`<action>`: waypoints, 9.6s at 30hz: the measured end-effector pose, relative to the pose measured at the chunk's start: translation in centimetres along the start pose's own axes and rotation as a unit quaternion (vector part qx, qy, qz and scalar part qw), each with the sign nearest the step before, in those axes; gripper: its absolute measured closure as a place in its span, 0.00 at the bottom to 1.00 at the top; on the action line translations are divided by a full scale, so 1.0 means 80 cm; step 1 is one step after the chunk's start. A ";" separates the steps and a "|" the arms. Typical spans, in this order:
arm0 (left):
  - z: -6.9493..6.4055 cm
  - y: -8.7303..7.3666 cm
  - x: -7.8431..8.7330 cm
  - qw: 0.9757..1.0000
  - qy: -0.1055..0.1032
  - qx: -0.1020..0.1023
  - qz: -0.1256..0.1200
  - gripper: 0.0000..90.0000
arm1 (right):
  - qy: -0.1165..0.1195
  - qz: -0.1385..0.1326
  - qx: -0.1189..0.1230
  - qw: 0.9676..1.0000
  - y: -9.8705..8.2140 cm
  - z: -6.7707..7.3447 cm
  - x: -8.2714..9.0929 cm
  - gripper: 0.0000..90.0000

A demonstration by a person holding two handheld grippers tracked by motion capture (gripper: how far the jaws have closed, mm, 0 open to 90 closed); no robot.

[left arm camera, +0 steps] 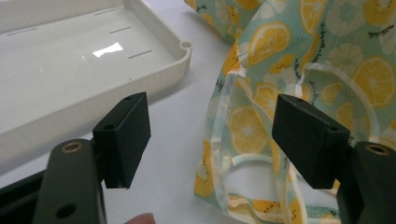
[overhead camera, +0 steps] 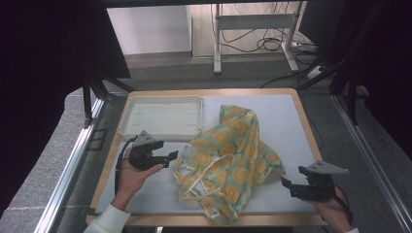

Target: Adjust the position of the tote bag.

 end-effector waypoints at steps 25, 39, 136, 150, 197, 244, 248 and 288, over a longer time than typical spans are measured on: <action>-0.005 0.029 -0.004 1.000 -0.017 0.003 0.007 0.30 | -0.008 0.005 0.005 1.000 -0.004 -0.001 -0.001 0.22; -0.003 0.054 -0.025 1.000 -0.016 -0.003 0.017 0.30 | -0.010 0.009 0.007 1.000 -0.005 -0.001 -0.003 0.22; 0.032 0.161 -0.279 0.992 -0.076 0.053 0.089 0.15 | -0.014 0.024 0.023 0.999 -0.016 -0.001 -0.013 0.22; 0.033 0.159 -0.272 0.994 -0.056 0.031 0.086 0.98 | -0.017 0.024 0.023 0.999 -0.016 -0.003 -0.013 0.22; 0.029 0.159 -0.213 0.996 -0.072 0.014 0.055 1.00 | -0.002 0.023 0.073 0.997 0.019 0.012 0.014 0.31; 0.013 0.135 -0.184 0.994 -0.092 0.010 0.058 1.00 | -0.034 0.084 0.088 0.992 0.066 -0.035 -0.058 0.98; 0.010 0.128 -0.178 0.994 -0.097 0.012 0.054 1.00 | -0.038 0.094 0.082 0.991 0.072 -0.054 -0.068 0.98; -0.004 0.092 -0.150 0.993 -0.107 0.037 0.025 1.00 | -0.075 0.109 0.089 0.987 0.121 -0.118 -0.174 0.98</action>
Point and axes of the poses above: each handheld gripper's, and its own axes: x roughly backward along the jaws, y roughly out of its top, z roughly to its left, the point moved 9 cm from there along -x, roughly forward along the jaws, and after that the axes turned 11 degrees about -y, right-handed, at the moved point
